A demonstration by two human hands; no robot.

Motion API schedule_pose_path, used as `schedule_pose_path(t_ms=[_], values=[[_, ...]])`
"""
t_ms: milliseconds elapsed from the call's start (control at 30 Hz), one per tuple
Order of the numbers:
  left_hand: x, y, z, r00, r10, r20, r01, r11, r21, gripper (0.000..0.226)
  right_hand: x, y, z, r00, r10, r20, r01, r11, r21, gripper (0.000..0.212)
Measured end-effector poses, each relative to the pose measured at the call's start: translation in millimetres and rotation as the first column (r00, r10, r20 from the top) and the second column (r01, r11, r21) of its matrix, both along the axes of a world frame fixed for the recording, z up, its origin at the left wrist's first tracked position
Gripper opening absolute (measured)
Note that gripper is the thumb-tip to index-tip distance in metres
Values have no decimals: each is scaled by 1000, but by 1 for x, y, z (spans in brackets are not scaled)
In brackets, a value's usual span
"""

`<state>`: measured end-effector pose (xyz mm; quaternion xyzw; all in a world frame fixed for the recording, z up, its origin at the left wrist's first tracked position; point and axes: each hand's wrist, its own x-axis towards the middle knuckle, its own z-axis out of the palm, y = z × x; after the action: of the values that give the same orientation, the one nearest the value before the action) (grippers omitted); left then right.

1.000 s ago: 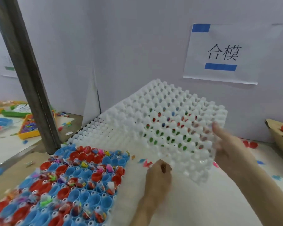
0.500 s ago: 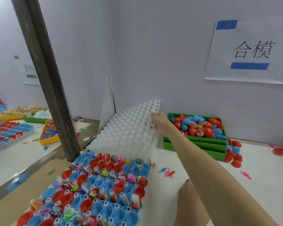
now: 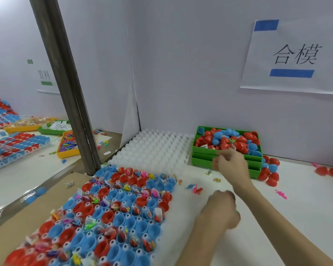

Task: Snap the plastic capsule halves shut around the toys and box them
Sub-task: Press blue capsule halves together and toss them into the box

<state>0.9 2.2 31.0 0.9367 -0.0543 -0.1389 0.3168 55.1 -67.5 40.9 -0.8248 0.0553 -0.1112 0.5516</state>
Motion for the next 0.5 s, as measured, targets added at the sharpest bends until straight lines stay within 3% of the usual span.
schedule_pose_path(t_ms=[67, 133, 200, 267, 333, 400, 500], values=[[-25, 31, 16, 992, -13, 128, 7, 999, 48, 21, -27, -13, -18, 986, 66, -156, -37, 983, 179, 28], [-26, 79, 49, 969, 50, 240, -40, 998, -46, 30, -57, -8, -30, 930, 227, -290, -108, 921, 375, 23], [-25, 134, 66, 917, 213, 337, -231, 973, 14, 43, -82, 7, -40, 834, 398, -382, -164, 840, 517, 20], [-14, 208, 75, 840, 355, 411, -441, 887, 136, 48, -100, 26, -42, 735, 528, -426, -197, 767, 611, 19], [-15, 272, 71, 805, 465, 368, -579, 752, 314, 55, -111, 41, -41, 654, 606, -453, -221, 726, 651, 20], [-19, 317, 53, 790, 556, 257, -611, 683, 401, 62, -118, 53, -39, 605, 631, -485, -233, 724, 650, 20], [-30, 348, 34, 797, 592, 120, -586, 709, 392, 54, -126, 67, -37, 574, 655, -491, -289, 723, 627, 19]])
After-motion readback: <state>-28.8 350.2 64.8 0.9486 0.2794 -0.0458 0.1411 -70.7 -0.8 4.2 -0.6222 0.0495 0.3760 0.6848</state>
